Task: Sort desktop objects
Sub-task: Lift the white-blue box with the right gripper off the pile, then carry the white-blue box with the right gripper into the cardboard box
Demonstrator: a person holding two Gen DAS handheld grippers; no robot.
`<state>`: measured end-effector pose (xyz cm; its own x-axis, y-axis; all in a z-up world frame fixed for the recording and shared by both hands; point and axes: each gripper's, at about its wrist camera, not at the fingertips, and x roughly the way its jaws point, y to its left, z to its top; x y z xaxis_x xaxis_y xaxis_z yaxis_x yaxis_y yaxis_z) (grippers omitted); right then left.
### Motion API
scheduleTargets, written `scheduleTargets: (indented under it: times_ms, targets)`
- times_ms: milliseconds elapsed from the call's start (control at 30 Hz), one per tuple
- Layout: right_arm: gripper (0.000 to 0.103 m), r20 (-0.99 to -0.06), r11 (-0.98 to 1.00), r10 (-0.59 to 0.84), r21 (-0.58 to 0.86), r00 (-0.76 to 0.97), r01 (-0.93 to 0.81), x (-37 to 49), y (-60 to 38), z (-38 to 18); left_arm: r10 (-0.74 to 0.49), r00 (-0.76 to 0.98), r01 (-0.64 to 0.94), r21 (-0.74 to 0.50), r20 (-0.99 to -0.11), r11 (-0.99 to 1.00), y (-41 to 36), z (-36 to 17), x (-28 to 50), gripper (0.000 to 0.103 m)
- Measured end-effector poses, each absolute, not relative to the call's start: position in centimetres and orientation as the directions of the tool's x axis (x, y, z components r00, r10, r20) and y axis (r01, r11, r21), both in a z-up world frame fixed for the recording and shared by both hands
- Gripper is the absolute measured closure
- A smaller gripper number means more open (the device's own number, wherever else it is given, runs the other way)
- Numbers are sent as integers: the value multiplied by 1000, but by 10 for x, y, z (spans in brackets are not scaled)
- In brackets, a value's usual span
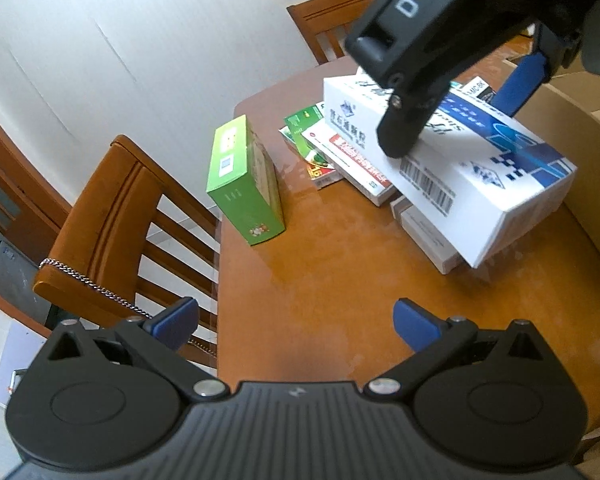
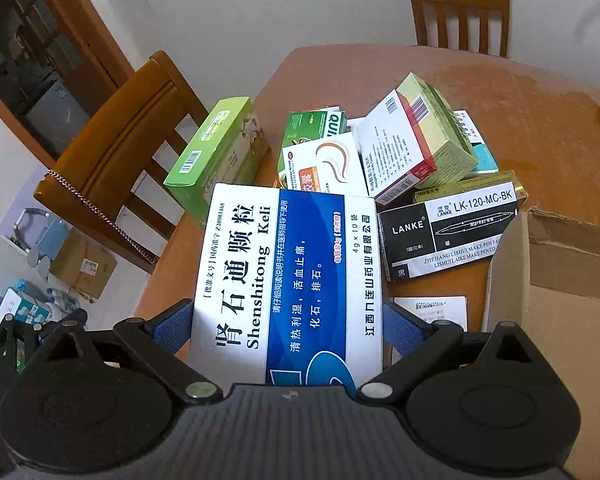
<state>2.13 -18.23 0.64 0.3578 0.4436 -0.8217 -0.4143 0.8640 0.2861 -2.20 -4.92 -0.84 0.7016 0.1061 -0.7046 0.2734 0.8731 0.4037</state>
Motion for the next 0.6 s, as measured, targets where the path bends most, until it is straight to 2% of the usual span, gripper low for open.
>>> scheduleTargets:
  times_ms: [600]
  targets:
    - [3, -797, 885, 444, 318, 409, -340, 20, -206, 19, 52, 732, 339, 430, -679, 837, -65, -2, -18, 0]
